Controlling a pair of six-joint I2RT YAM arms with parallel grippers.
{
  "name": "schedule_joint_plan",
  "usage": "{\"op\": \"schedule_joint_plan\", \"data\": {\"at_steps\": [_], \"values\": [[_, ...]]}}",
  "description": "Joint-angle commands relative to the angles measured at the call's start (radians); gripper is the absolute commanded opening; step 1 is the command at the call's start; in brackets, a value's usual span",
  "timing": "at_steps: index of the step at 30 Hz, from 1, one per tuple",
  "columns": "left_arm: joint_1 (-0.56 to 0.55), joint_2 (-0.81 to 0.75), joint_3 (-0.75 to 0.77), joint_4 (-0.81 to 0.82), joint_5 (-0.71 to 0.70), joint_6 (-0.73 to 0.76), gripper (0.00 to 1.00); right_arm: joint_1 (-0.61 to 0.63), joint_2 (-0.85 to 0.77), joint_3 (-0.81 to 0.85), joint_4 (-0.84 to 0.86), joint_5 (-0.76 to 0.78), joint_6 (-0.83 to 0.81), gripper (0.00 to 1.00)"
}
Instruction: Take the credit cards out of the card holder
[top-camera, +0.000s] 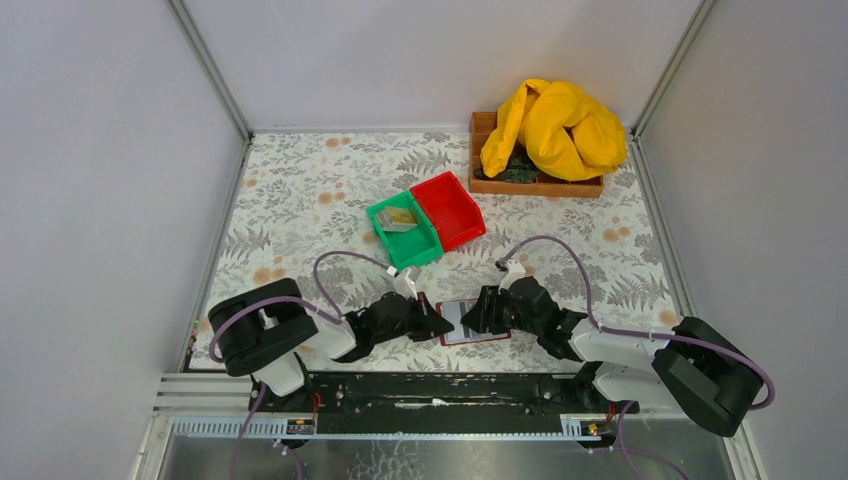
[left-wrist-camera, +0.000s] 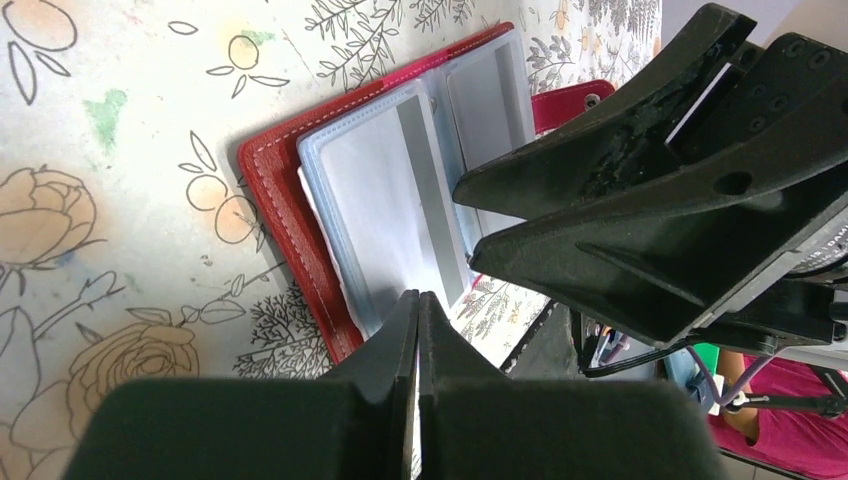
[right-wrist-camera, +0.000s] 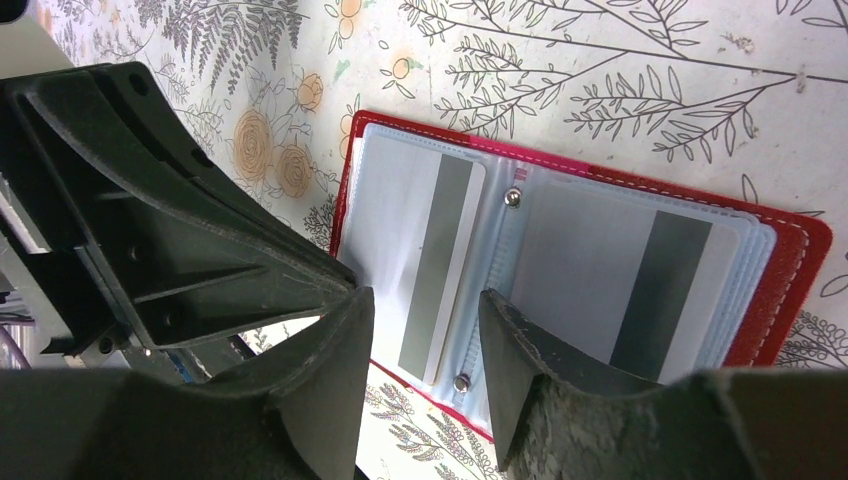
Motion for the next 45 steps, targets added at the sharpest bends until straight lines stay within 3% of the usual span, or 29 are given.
{"op": "schedule_joint_plan", "data": {"at_steps": [1,14,28,45], "values": [[-0.012,-0.067,-0.012,-0.084,-0.047,0.038,0.00,-0.002,0.004,0.006,0.034,-0.013,-0.013,0.50],[-0.021,-0.071,-0.039,-0.106,-0.079,0.039,0.00,-0.002,-0.001,0.008,0.024,-0.008,-0.015,0.50],[-0.020,0.062,-0.035,-0.010,-0.058,0.015,0.00,-0.002,0.044,0.004,0.100,-0.061,0.002,0.55],[-0.020,0.129,-0.030,0.045,-0.043,-0.003,0.00,-0.002,-0.096,-0.039,0.112,-0.091,0.023,0.46]]}}
